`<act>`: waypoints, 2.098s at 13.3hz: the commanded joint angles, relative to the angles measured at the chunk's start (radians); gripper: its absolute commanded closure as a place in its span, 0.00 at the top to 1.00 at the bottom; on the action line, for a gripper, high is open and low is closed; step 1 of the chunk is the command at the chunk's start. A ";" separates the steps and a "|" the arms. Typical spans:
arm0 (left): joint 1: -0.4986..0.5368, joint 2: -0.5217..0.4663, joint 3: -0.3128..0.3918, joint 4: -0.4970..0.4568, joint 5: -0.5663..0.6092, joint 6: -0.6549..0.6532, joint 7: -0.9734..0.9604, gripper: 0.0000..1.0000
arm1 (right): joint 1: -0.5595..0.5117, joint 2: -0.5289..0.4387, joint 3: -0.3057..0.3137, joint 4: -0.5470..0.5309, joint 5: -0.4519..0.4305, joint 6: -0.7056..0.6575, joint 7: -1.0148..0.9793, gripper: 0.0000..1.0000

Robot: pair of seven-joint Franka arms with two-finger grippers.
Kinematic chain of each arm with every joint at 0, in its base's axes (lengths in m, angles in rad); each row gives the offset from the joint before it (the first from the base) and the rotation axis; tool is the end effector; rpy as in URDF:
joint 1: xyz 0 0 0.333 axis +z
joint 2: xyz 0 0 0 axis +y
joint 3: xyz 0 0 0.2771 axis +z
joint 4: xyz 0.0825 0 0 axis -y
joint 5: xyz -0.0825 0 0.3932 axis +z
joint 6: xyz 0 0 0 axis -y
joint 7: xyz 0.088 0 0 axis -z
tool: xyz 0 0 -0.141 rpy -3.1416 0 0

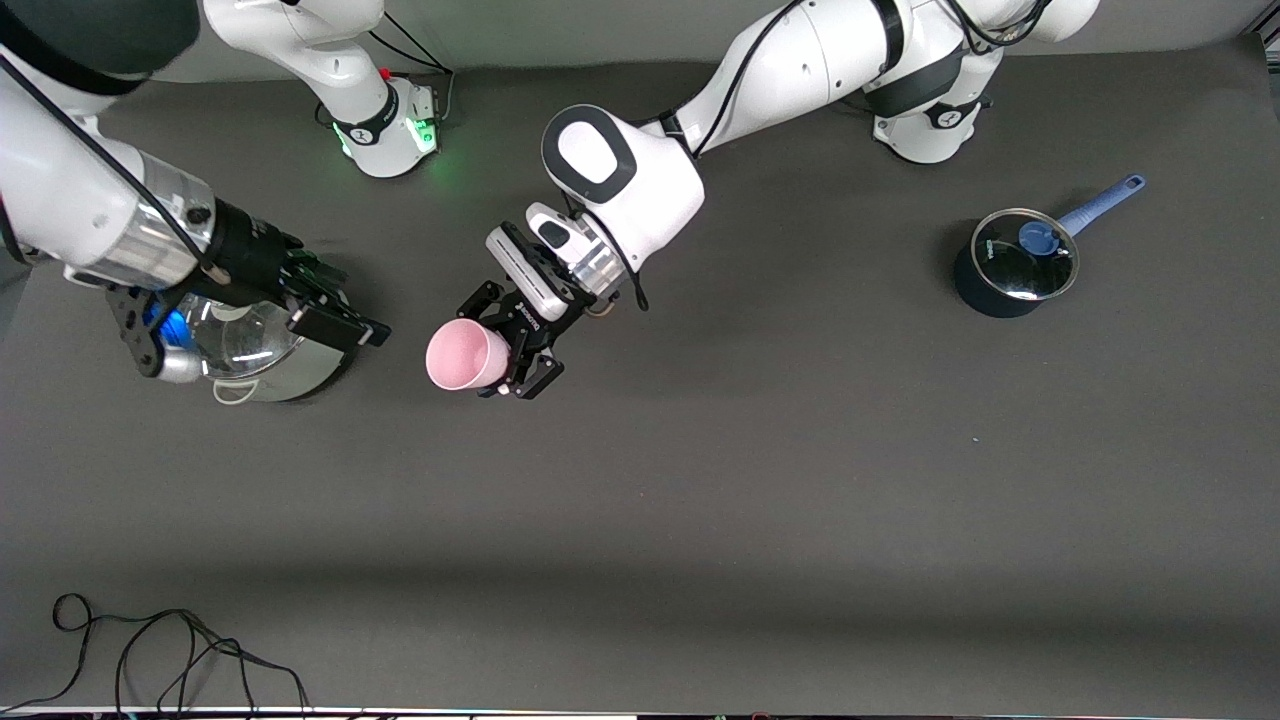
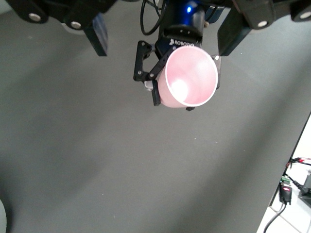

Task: Transfer pink cup from left to right arm
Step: 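Hold the cup with the left gripper while the right gripper reaches it, then close the right gripper on the pink cup's base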

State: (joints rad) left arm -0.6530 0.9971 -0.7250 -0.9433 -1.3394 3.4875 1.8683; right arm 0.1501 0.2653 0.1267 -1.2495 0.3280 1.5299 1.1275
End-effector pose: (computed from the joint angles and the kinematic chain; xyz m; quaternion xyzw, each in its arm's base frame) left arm 0.5005 -0.6120 0.3573 0.7253 -0.3519 0.5347 0.2533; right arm 0.5957 0.2072 0.5539 -0.8985 0.4007 0.1090 0.1427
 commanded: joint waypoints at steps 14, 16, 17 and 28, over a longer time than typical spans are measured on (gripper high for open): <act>-0.020 -0.014 0.021 0.015 0.003 0.013 -0.026 0.00 | 0.065 0.137 -0.006 0.041 0.062 -0.005 0.037 0.99; -0.020 -0.014 0.021 0.015 0.003 0.013 -0.026 0.00 | 0.065 0.140 -0.004 0.042 0.063 -0.005 0.037 0.95; -0.020 -0.014 0.021 0.015 0.003 0.013 -0.026 0.00 | 0.065 0.143 -0.004 0.042 0.063 -0.005 0.037 0.85; -0.020 -0.014 0.015 0.015 0.003 0.013 -0.041 0.00 | 0.065 0.143 -0.004 0.051 0.062 -0.004 0.035 0.00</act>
State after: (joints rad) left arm -0.6557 0.9959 -0.7231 -0.9324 -1.3366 3.4942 1.8644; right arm 0.2068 0.3904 0.1259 -1.2345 0.3790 1.5276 1.1386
